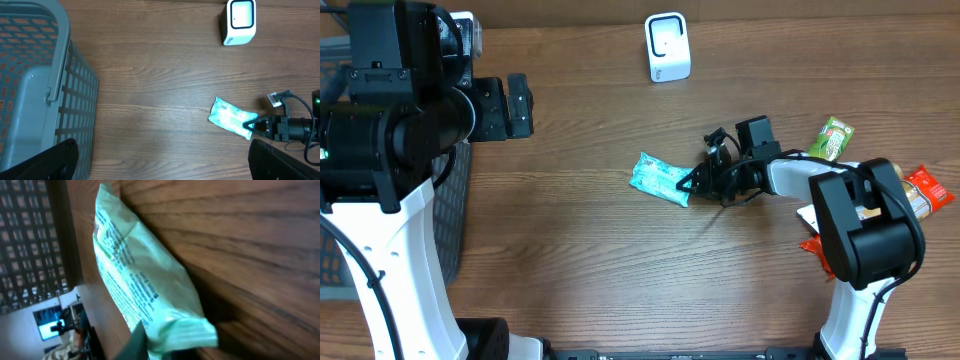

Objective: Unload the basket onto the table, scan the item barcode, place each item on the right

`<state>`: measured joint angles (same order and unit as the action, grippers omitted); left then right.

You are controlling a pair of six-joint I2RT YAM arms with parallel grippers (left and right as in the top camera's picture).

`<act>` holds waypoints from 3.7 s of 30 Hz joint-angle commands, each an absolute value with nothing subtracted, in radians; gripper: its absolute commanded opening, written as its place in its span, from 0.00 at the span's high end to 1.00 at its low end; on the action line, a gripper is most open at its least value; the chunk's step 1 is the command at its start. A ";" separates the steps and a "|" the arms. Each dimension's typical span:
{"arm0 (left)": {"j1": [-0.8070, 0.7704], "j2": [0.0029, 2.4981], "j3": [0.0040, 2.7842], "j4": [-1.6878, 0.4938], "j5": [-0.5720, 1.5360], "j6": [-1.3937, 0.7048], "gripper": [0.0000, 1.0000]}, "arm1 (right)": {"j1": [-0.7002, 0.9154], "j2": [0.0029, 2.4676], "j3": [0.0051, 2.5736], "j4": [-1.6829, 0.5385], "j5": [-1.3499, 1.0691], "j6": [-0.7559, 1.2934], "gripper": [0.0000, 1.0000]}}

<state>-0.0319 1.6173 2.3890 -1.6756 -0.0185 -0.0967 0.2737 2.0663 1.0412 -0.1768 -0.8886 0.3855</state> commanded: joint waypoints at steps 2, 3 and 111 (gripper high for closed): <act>-0.031 1.616 2.391 -1.671 -0.010 -0.078 0.00 | 0.264 2.087 1.036 -0.149 -0.923 0.421 0.96; -0.031 1.616 2.391 -1.672 -0.010 -0.078 0.01 | 0.259 2.085 1.036 -0.139 -0.949 0.424 0.96; -0.031 1.616 2.391 -1.671 -0.010 -0.078 0.00 | 0.494 2.281 1.527 0.672 0.628 -1.522 0.96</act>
<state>-0.0319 1.6173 2.3886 -1.6756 -0.0185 -0.0967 0.4915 2.3127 1.5047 0.6582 0.6113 -1.5772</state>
